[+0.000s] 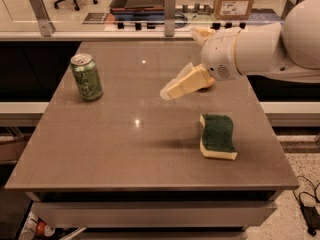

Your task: Pick green can

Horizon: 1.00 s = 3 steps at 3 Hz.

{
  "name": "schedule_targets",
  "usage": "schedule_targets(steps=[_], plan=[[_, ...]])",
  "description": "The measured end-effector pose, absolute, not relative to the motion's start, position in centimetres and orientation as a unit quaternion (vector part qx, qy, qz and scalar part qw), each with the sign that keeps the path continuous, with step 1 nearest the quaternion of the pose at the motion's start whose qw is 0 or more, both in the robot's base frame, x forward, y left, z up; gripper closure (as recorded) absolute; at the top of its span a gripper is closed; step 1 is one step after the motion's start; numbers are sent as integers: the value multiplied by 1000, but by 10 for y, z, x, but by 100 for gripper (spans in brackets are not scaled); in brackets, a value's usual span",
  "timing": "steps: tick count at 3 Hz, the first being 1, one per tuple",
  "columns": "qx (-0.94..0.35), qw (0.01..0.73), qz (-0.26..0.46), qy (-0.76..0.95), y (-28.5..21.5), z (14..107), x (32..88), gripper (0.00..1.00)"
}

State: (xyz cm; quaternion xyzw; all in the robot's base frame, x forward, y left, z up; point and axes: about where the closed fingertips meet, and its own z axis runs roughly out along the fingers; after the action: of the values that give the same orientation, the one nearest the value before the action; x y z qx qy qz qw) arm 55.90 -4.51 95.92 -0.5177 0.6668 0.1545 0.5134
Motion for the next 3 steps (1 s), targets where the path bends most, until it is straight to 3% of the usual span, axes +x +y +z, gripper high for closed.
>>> schedule_targets(steps=[2,3], plan=[[-546,522,228,614,19,971,579,0],[-546,522,228,614,19,971,579,0]])
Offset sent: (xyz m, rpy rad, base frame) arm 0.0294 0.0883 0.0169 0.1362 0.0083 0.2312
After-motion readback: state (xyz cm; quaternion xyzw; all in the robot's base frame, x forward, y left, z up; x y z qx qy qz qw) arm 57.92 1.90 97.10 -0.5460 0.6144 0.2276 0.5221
